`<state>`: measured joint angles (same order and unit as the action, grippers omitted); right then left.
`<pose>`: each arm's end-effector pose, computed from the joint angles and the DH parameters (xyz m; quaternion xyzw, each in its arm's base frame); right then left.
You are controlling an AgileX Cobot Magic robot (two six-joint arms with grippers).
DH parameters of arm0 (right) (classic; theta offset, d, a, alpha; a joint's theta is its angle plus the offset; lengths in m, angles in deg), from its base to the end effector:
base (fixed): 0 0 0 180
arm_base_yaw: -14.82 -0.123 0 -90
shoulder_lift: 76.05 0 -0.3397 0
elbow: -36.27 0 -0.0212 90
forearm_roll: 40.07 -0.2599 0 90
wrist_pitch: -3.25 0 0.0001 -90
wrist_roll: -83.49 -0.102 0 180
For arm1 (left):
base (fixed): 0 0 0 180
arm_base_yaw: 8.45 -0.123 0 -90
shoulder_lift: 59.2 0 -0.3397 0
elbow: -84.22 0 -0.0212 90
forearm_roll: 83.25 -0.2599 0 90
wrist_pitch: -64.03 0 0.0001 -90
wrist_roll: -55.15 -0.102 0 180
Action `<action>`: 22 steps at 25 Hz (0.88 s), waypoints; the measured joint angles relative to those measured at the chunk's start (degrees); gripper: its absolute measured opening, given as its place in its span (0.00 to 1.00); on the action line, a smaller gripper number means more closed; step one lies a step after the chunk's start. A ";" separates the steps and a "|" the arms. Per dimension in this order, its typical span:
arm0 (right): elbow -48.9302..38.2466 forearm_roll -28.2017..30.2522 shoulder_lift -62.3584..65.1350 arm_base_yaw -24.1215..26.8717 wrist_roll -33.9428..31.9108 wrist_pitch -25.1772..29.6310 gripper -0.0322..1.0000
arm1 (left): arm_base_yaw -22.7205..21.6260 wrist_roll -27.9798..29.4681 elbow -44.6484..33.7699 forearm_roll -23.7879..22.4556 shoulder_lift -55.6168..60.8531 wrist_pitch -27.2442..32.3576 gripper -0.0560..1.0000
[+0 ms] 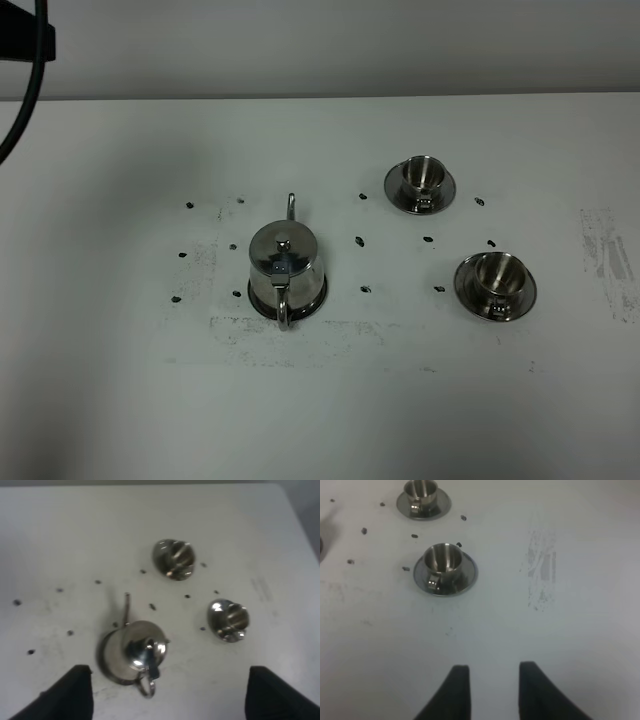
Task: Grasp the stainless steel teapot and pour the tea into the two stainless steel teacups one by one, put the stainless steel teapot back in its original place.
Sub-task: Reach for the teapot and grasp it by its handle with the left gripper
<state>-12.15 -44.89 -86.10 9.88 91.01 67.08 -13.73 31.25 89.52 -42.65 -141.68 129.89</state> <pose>-0.0386 0.0044 0.2820 -0.0969 0.8697 0.0311 0.4829 0.2650 -0.0364 0.4784 0.1101 0.8833 -0.2592 0.3747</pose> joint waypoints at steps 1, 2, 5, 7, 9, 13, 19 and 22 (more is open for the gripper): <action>0.00 0.00 0.00 0.00 0.00 0.00 0.25 | 1.27 -0.32 0.00 0.48 0.00 -0.23 0.61; 0.00 0.00 0.00 0.00 0.00 0.00 0.26 | 2.88 -0.56 0.00 0.52 0.00 -0.60 0.60; 0.00 0.00 0.00 0.00 0.00 0.00 0.26 | 9.46 -0.87 0.00 0.02 -0.35 -2.50 0.57; 0.00 0.00 0.00 0.00 0.00 0.00 0.26 | 15.32 -0.30 0.00 -1.81 -1.25 -4.66 0.57; 0.00 0.00 0.00 0.00 0.00 0.00 0.26 | 20.83 1.84 0.00 -4.95 -2.98 -6.51 0.57; 0.00 0.00 0.00 0.00 0.00 0.00 0.26 | 31.90 8.26 0.00 -14.80 -8.67 -8.25 0.57; 0.00 0.00 0.00 0.00 0.04 0.00 0.26 | 42.90 15.35 0.00 -24.69 -17.37 -11.84 0.57; 0.00 0.00 0.00 0.00 0.04 0.00 0.26 | 45.97 18.33 0.00 -27.48 -20.32 -13.94 0.56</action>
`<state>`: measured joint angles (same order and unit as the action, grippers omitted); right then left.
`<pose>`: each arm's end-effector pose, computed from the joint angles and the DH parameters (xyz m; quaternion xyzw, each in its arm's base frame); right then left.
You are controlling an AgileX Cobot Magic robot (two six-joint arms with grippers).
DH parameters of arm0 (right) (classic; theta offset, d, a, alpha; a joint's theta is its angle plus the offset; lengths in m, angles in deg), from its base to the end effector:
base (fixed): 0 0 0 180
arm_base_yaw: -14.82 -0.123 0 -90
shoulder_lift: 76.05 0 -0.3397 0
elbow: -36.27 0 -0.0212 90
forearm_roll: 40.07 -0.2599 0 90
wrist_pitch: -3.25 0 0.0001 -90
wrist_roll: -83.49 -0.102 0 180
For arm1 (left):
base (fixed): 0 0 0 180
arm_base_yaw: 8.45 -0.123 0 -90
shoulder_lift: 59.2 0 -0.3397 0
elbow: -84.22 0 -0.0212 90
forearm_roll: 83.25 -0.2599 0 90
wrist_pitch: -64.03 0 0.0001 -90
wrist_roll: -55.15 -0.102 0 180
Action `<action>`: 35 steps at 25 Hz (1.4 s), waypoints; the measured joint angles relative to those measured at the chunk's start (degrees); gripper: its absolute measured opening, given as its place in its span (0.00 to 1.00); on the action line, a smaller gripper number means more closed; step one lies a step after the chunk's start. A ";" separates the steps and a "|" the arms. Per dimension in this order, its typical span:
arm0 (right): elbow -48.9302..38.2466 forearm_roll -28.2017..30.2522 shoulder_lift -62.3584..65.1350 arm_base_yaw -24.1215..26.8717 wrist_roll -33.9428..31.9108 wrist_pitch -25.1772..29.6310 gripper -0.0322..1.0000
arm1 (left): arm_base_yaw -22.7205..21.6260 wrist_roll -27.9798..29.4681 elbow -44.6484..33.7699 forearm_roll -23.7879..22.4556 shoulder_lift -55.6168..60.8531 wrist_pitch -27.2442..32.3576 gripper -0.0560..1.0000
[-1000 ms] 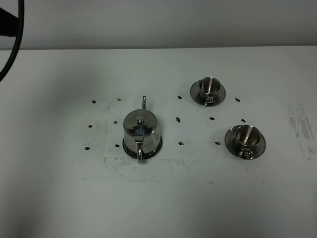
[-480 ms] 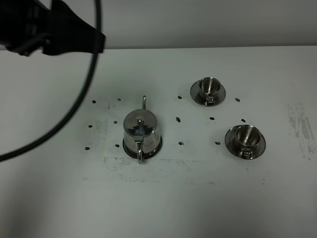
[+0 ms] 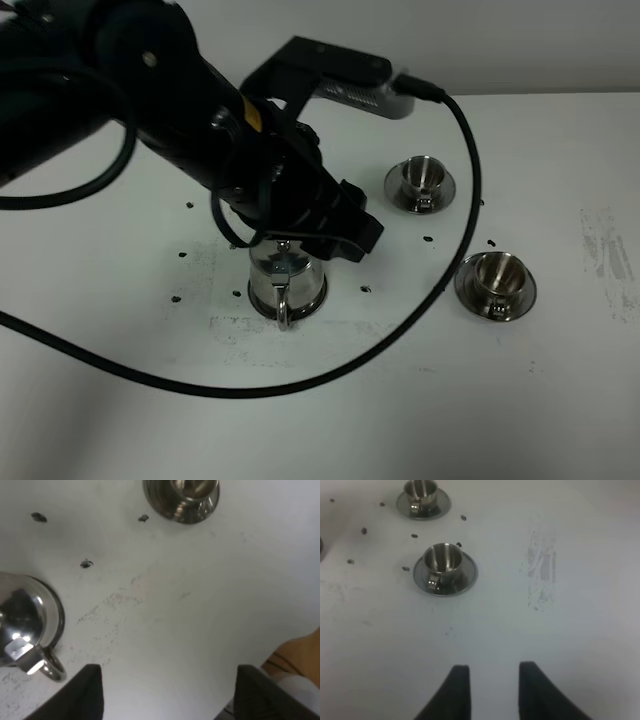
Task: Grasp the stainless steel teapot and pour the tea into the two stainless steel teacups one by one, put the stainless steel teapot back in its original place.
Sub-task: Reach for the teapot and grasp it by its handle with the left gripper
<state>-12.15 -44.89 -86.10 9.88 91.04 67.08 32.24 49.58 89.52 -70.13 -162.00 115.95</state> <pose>-0.0386 0.0044 0.2820 -0.0971 0.8697 0.0310 0.4829 0.2821 -0.2667 0.3556 0.3357 0.8986 -0.1795 0.2180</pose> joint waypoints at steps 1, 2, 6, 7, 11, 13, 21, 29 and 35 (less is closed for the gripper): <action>0.00 0.00 0.00 0.00 0.00 0.00 0.26 | 0.96 0.89 0.00 -1.20 -0.85 -0.20 0.56; 0.00 0.00 0.00 0.00 0.00 0.00 0.25 | 1.83 1.91 0.00 -2.81 -1.68 -0.20 0.56; 0.00 0.00 0.00 0.00 0.00 0.00 0.25 | 4.57 5.57 0.00 -8.67 -4.23 0.08 0.56; 0.00 0.00 0.00 0.00 0.00 0.00 0.25 | 5.10 6.90 0.00 -10.27 -4.69 0.48 0.56; 0.00 0.00 0.00 0.00 0.00 0.00 0.25 | 6.37 11.81 0.00 -15.78 -6.10 1.74 0.56; 0.00 0.00 0.00 0.00 0.00 0.00 0.25 | 6.38 12.89 0.00 -16.65 -7.09 1.86 0.56; 0.00 0.00 0.00 0.00 0.00 0.00 0.25 | 6.56 13.20 0.00 -16.90 -12.87 1.25 0.49; 0.00 0.00 0.00 0.00 0.00 0.00 0.25 | 6.56 8.34 0.00 -17.12 -19.17 -0.99 0.49; 0.00 0.00 0.00 0.00 0.00 0.00 0.25 | 6.68 7.13 0.00 -17.75 -20.98 -3.13 0.49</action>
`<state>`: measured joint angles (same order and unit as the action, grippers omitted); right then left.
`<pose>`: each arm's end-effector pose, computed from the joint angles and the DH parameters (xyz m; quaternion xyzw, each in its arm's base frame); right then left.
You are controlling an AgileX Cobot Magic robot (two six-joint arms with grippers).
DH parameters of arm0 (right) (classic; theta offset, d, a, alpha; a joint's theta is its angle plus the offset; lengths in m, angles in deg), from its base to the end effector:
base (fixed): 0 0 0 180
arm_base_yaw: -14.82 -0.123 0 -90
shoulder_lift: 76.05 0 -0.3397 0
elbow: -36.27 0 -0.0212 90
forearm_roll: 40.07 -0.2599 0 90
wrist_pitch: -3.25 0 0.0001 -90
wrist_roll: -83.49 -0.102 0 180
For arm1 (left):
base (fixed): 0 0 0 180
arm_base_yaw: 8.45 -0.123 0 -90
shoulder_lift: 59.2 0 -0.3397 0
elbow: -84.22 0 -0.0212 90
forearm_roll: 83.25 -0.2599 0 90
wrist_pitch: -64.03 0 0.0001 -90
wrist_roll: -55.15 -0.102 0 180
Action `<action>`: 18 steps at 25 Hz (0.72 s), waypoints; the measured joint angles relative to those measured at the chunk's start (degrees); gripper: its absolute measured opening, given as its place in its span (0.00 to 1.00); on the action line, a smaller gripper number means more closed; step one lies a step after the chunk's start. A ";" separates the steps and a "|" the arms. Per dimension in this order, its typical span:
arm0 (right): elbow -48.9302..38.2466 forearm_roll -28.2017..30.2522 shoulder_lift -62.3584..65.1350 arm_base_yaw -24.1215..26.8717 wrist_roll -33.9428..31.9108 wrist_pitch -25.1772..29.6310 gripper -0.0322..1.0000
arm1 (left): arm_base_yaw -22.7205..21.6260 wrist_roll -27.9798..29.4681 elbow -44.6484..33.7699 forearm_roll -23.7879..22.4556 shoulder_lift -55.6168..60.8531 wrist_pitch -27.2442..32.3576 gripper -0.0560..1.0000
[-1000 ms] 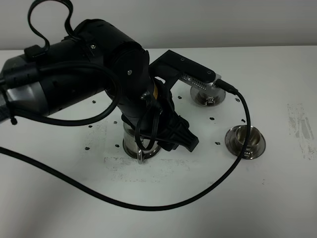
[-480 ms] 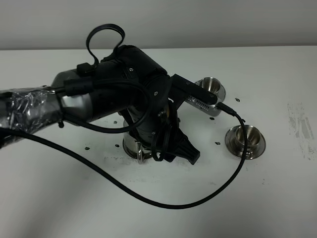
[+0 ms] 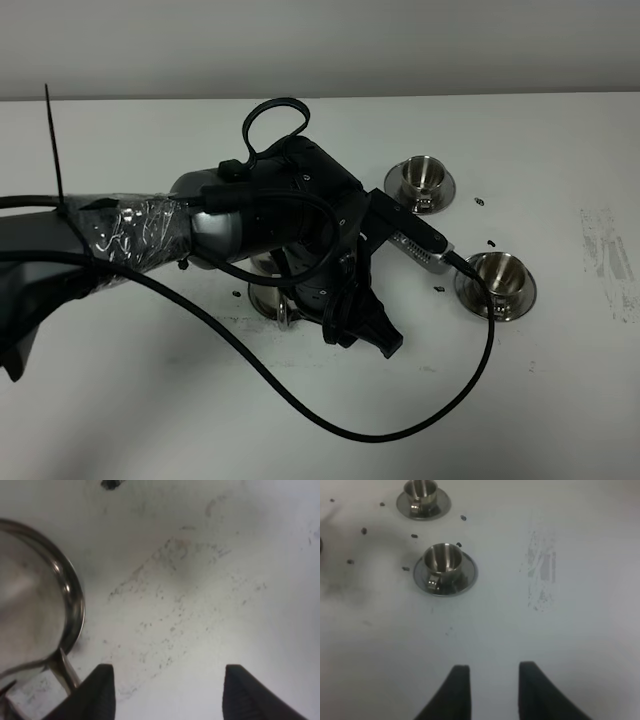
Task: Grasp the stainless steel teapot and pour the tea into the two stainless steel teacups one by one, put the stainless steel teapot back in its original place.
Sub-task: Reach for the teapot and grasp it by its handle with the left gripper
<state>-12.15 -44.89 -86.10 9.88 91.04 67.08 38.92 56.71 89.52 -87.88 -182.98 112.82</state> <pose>-0.0386 0.0044 0.2820 -0.0971 0.8697 0.0310 0.4829 0.3093 -0.3268 0.2008 0.4077 0.9057 -0.0157 0.1146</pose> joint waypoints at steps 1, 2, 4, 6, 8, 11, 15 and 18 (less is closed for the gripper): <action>0.00 0.00 0.00 0.00 0.00 0.00 0.25 | -0.02 0.00 0.00 -0.72 -0.28 0.10 0.49; 0.00 0.00 0.00 0.00 0.00 0.00 0.25 | 0.01 0.00 0.00 -1.26 -0.49 0.36 0.49; 0.00 0.00 0.00 0.00 0.00 0.00 0.25 | 0.01 0.00 0.00 -2.79 -0.88 0.88 0.49; 0.00 0.00 0.00 0.00 0.00 0.00 0.25 | 0.01 0.00 0.00 -3.43 -0.93 1.03 0.49; 0.00 0.00 0.00 0.00 0.00 0.00 0.25 | 0.01 -0.02 0.00 -3.62 -0.93 1.39 0.49; 0.00 0.00 0.00 0.00 0.00 0.00 0.25 | 0.01 -0.09 0.00 -4.33 -0.93 2.76 0.49; 0.00 0.00 0.00 0.00 0.03 0.00 0.25 | 0.01 -0.09 0.00 -5.14 -0.93 4.05 0.49; 0.00 0.00 0.00 0.00 0.03 0.00 0.25 | 0.01 -0.14 0.00 -5.14 -0.93 4.80 0.49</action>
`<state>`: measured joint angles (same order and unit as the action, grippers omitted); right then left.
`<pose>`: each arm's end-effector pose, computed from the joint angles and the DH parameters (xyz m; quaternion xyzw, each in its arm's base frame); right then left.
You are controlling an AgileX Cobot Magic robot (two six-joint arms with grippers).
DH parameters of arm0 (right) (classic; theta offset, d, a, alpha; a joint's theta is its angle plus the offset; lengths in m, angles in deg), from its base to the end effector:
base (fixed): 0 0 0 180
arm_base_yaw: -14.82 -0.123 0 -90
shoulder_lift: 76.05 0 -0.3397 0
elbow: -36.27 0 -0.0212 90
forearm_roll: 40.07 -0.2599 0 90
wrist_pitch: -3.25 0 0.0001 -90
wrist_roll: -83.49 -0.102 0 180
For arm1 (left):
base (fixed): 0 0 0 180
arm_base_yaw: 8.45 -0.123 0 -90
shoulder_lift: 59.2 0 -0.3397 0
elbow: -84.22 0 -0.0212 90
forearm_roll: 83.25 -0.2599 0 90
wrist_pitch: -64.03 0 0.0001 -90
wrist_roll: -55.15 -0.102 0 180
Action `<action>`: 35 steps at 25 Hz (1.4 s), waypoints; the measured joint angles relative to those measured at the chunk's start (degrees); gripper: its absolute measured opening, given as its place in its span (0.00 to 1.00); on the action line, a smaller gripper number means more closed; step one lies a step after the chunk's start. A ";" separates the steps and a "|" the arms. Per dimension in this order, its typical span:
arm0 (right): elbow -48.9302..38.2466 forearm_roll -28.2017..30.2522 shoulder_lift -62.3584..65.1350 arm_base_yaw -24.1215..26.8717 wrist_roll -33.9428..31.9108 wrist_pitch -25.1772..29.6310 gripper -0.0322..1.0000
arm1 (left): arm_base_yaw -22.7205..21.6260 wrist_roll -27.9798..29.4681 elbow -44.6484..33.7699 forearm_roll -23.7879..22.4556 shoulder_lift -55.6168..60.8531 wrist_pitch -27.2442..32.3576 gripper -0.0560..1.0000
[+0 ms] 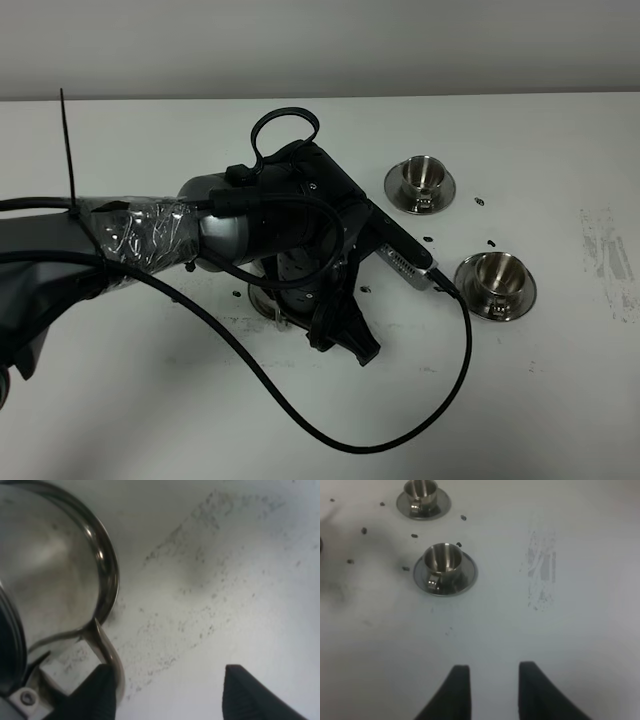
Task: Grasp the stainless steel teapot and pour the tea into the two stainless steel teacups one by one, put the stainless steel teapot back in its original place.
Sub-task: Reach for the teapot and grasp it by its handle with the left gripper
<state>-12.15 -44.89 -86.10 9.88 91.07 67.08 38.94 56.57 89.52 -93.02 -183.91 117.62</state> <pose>-0.0386 0.0044 0.2820 -0.0974 0.8697 0.0309 0.4829 0.3103 -0.3167 0.1929 0.4309 0.8975 0.0400 0.0849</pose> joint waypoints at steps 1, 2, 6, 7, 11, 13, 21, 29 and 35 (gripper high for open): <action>0.00 0.00 0.00 0.00 0.00 0.00 0.25 | 0.00 0.00 0.00 0.00 0.00 0.39 0.49; 0.00 0.00 0.00 0.00 0.00 0.00 0.25 | 0.00 0.00 0.00 0.00 0.00 0.94 0.49; 0.00 0.00 0.00 0.00 0.00 0.00 0.25 | 0.00 0.00 0.00 -0.70 0.00 3.35 0.49; 0.00 0.00 0.00 0.00 0.00 0.00 0.25 | 0.00 0.00 0.00 -1.31 0.00 4.02 0.49; 0.00 0.00 0.00 0.00 0.00 0.00 0.25 | 0.00 1.53 0.00 -3.68 0.00 5.29 0.49; 0.00 0.00 0.00 0.00 0.00 0.00 0.25 | 0.00 1.67 0.00 -3.76 0.00 5.29 0.49; 0.00 0.00 0.00 0.00 0.00 0.00 0.25 | 0.55 1.57 0.00 -3.44 0.00 5.38 0.49; 0.00 0.00 0.00 0.00 0.04 0.00 0.25 | 0.55 3.94 0.00 -6.12 0.00 7.33 0.49; 0.00 0.00 0.00 0.00 0.04 0.00 0.25 | 0.55 5.46 0.00 -7.55 0.00 8.97 0.49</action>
<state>-12.15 -44.89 -86.10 9.88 91.11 67.08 39.48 62.03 89.52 -100.57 -183.91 126.59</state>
